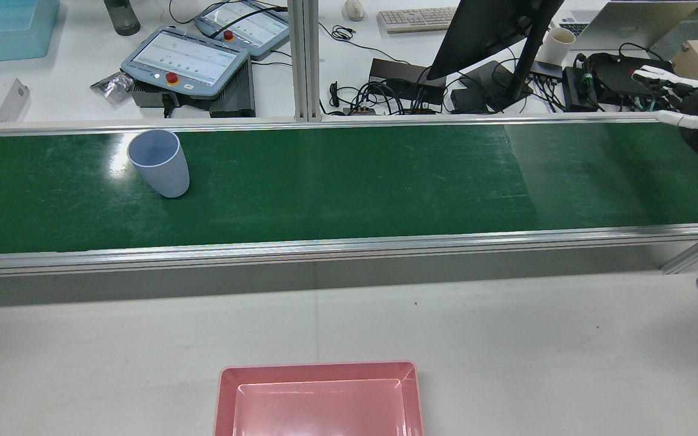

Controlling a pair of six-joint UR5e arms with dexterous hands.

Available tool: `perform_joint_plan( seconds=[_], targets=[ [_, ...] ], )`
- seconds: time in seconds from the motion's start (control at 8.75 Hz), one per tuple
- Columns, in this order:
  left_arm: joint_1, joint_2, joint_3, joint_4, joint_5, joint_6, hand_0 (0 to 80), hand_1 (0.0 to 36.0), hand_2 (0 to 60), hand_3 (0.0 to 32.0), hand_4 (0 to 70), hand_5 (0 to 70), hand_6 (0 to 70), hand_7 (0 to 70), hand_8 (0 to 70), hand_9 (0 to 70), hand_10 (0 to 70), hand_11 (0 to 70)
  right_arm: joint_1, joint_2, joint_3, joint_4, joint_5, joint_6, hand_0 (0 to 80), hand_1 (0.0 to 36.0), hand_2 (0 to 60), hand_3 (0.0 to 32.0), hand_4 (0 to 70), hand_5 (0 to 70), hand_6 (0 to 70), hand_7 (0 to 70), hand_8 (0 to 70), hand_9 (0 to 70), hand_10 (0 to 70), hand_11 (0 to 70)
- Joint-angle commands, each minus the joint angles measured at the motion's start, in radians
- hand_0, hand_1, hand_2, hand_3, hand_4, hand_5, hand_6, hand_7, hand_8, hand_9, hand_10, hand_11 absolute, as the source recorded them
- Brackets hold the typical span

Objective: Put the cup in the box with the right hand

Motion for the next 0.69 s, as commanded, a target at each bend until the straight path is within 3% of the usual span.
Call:
perform_joint_plan(
  seconds=[0.0, 0.11, 0.23, 0.34, 0.46, 0.57],
  targets=[
    [0.000, 0.000, 0.001, -0.001, 0.000, 0.001, 0.0, 0.0, 0.0, 0.0, 0.0, 0.0, 0.0, 0.0, 0.0, 0.0, 0.0, 0.0, 0.001, -0.001, 0.003, 0.000, 0.002, 0.004, 45.9, 6.9, 3.4, 0.0, 18.5, 3.3, 4.9, 19.6, 6.0, 13.4, 2.3, 4.3],
    [0.000, 0.000, 0.001, -0.001, 0.000, -0.001, 0.0, 0.0, 0.0, 0.0, 0.0, 0.0, 0.0, 0.0, 0.0, 0.0, 0.0, 0.0, 0.003, -0.001, 0.005, 0.000, 0.000, 0.009, 45.1, 7.7, 6.8, 0.0, 18.0, 3.2, 4.9, 19.7, 6.1, 13.5, 2.0, 3.8],
    [0.000, 0.000, 0.001, -0.001, 0.000, -0.001, 0.0, 0.0, 0.0, 0.0, 0.0, 0.0, 0.0, 0.0, 0.0, 0.0, 0.0, 0.0, 0.003, -0.001, 0.005, 0.000, 0.000, 0.017, 46.5, 5.9, 0.0, 0.0, 20.4, 3.2, 4.9, 20.0, 6.1, 13.5, 2.0, 3.8],
    [0.000, 0.000, 0.001, -0.001, 0.000, 0.001, 0.0, 0.0, 0.0, 0.0, 0.0, 0.0, 0.0, 0.0, 0.0, 0.0, 0.0, 0.0, 0.000, -0.001, 0.005, 0.000, 0.000, 0.017, 44.3, 8.5, 10.4, 0.0, 16.7, 3.2, 4.9, 19.9, 6.1, 13.5, 2.0, 3.8],
    [0.000, 0.000, 0.001, -0.001, 0.000, -0.001, 0.0, 0.0, 0.0, 0.0, 0.0, 0.0, 0.0, 0.0, 0.0, 0.0, 0.0, 0.0, 0.001, -0.001, 0.008, 0.000, 0.000, 0.017, 43.3, 9.3, 14.0, 0.0, 15.5, 3.2, 4.9, 20.2, 6.2, 13.7, 1.9, 3.7],
    [0.000, 0.000, 0.001, -0.001, 0.000, 0.001, 0.0, 0.0, 0.0, 0.0, 0.0, 0.0, 0.0, 0.0, 0.0, 0.0, 0.0, 0.0, 0.001, -0.001, 0.011, 0.000, 0.000, 0.017, 45.6, 6.7, 3.5, 0.0, 19.3, 3.2, 4.9, 20.3, 6.2, 13.7, 1.9, 3.7]
  ],
)
